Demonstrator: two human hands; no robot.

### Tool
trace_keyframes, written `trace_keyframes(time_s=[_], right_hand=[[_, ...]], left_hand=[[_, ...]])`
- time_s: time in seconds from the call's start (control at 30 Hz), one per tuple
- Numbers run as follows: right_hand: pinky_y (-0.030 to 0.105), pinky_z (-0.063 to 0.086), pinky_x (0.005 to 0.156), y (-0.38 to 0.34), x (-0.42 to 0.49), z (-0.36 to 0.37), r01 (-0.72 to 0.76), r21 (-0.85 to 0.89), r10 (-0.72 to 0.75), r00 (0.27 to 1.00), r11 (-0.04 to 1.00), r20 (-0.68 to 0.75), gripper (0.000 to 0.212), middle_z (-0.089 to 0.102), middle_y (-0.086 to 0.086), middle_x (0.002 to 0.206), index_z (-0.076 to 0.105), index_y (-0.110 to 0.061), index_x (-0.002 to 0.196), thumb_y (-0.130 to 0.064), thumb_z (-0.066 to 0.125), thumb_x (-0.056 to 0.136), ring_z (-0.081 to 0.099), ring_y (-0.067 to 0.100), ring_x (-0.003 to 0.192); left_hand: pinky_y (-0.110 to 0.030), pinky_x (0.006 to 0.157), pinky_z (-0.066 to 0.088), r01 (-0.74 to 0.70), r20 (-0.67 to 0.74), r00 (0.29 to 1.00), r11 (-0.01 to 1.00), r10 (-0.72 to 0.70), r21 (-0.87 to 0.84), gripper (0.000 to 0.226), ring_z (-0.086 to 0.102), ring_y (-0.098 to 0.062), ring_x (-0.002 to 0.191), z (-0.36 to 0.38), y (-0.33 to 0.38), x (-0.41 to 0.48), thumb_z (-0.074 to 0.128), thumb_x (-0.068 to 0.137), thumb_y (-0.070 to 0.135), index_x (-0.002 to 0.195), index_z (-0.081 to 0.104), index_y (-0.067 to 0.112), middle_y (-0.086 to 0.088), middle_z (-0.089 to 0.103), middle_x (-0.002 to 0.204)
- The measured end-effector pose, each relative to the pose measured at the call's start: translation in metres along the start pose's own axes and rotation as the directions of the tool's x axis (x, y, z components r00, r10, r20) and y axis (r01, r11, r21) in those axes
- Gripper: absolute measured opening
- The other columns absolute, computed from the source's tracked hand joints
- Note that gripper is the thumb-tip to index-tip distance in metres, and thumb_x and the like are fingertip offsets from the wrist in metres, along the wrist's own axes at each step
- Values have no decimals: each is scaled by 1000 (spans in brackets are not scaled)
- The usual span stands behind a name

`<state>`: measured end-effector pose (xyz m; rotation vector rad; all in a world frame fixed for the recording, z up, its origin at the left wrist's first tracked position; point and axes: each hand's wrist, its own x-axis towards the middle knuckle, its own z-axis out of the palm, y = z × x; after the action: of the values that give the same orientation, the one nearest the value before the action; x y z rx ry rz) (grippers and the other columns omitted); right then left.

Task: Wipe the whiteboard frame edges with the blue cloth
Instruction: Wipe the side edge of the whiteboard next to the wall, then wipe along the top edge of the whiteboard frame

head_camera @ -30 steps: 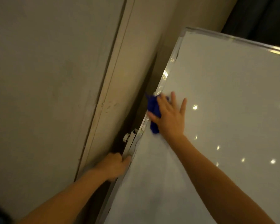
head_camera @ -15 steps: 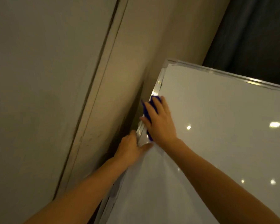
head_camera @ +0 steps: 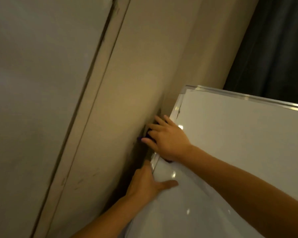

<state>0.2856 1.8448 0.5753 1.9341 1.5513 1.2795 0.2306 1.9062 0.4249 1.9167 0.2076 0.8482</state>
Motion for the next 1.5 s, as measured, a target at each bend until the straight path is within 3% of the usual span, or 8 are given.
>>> trace_keyframes(time_s=[0.13, 0.3, 0.47, 0.6, 0.93, 1.07, 1.23, 1.5], right_hand=[[44, 30, 107, 57, 23, -13, -325, -2, 323, 940, 946, -115, 63, 66, 0, 112, 72, -17, 100, -56, 22, 99, 44, 28, 121], [42, 34, 102, -5, -18, 23, 192, 150, -194, 981, 970, -6, 66, 71, 0, 96, 74, -16, 84, -64, 30, 95, 55, 26, 108], [46, 25, 113, 71, 11, 8, -211, 7, 211, 977, 977, -23, 71, 63, 1, 127, 70, -17, 108, -61, 15, 96, 38, 31, 133], [45, 40, 102, 23, -18, 33, 190, 118, -194, 981, 975, 19, 57, 71, 4, 106, 74, -12, 96, -55, 37, 97, 52, 33, 119], [40, 38, 105, 125, 4, 2, 18, -221, -72, 969, 975, -238, 19, 72, 5, 102, 76, -19, 93, -23, 70, 75, 60, 30, 106], [45, 21, 115, 178, 7, -17, -492, 22, 480, 837, 870, -263, 37, 43, 11, 148, 63, -10, 123, -31, 61, 92, 23, 34, 144], [45, 5, 117, 188, -16, -1, -426, 1, 423, 897, 905, -128, 67, 30, 2, 157, 36, -17, 145, -59, 15, 97, 8, 29, 148], [45, 8, 116, 187, -60, -1, -522, 99, 531, 834, 847, -148, 52, 32, 2, 156, 40, -21, 142, -46, 30, 98, 8, 31, 148]], left_hand=[[-42, 85, 57, 63, 11, 998, 997, -62, -41, 105, 61, -18, 102, 9, -1, 0, 69, 35, 87, 116, 47, 24, 2, 61, 114], [-20, 78, 50, -108, -98, 989, 994, 108, 5, 88, 65, -13, 102, 12, -2, 7, 74, 47, 79, 117, 54, 29, 14, 64, 107], [-38, 84, 56, 69, -20, 998, 996, -68, 55, 99, 61, -12, 97, 25, -2, 14, 63, 37, 94, 110, 45, 31, 9, 60, 107], [-26, 84, 47, 52, -80, 996, 985, -39, 164, 122, 59, -15, 111, 36, 7, 30, 53, 39, 96, 140, 30, 31, 5, 59, 125], [-39, 77, 56, -17, -189, 981, 983, 52, 185, 94, 60, -15, 89, 23, 58, 69, 46, 49, 95, 109, 47, 22, 2, 59, 104], [-37, 100, 42, -229, -217, 904, 845, 369, 482, 103, 42, -23, 124, 20, 103, 98, 41, 68, 85, 144, 27, 17, -6, 40, 143], [-40, 118, -7, -383, 16, 870, 657, 492, 649, 111, -12, -25, 149, 33, 150, 145, 31, 80, 81, 150, -18, 11, -10, -15, 162], [-38, 111, -20, -449, 112, 850, 597, 515, 665, 119, -27, -25, 143, 47, 161, 182, 24, 74, 87, 147, -25, 7, -16, -26, 158]])
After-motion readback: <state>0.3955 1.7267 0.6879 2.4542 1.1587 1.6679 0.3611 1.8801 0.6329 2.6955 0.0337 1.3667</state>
